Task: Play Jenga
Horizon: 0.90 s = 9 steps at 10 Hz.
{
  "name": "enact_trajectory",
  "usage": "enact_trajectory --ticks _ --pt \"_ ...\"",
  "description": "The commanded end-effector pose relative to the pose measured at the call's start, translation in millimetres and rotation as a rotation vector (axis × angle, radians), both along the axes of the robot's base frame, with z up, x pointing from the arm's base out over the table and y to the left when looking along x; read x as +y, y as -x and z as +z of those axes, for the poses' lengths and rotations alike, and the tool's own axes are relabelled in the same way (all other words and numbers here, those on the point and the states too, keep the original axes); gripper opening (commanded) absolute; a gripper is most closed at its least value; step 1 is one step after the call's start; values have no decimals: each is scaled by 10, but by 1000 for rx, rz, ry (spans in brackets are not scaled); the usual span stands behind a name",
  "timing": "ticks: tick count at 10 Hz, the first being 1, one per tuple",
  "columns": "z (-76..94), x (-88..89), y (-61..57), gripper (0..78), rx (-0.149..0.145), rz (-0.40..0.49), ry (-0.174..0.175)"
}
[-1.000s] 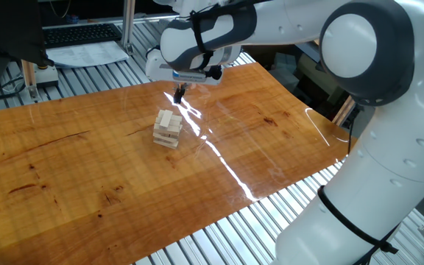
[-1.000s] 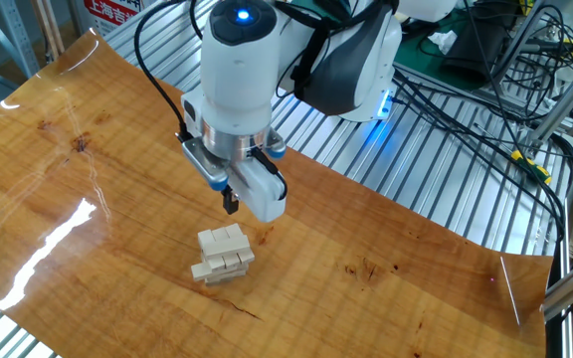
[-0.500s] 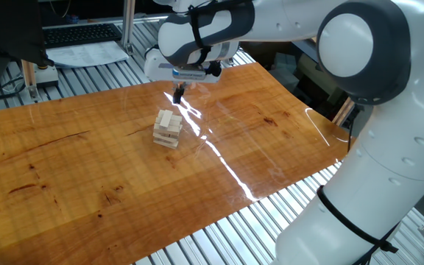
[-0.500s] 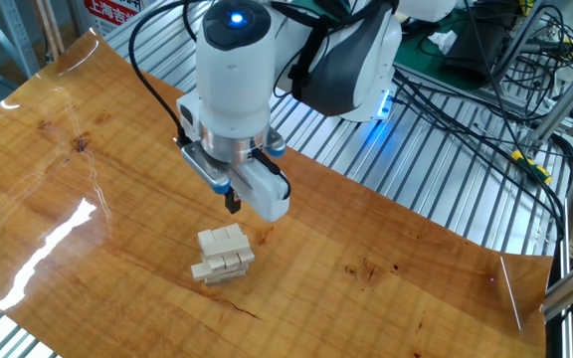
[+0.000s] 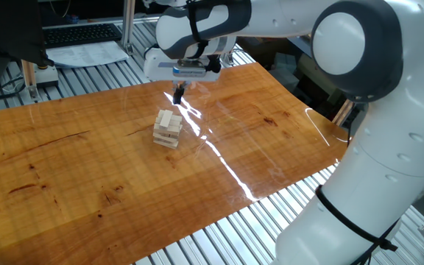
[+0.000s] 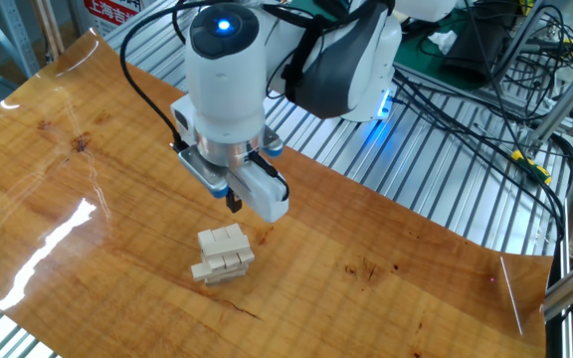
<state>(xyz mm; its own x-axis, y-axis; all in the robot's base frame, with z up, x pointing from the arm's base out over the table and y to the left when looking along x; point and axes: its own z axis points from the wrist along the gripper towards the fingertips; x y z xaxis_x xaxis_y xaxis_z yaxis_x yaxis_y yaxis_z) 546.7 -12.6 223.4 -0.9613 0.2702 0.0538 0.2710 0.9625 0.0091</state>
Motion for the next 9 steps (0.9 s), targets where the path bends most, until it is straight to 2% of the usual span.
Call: enact_trajectory --ticks 1,2,4,5,6,8,9 --pt "-22 17 -95 0 1 -65 -4" --pt "-18 17 -165 0 -1 -86 -11" --pt "-3 -2 -385 0 0 -101 -20" --pt "-1 -6 -422 0 0 -110 -22" --pt "-22 -11 -530 0 -9 -156 -12" --pt "-53 -13 -616 0 -12 -209 -7" --pt "-76 -17 -687 0 -16 -240 7"
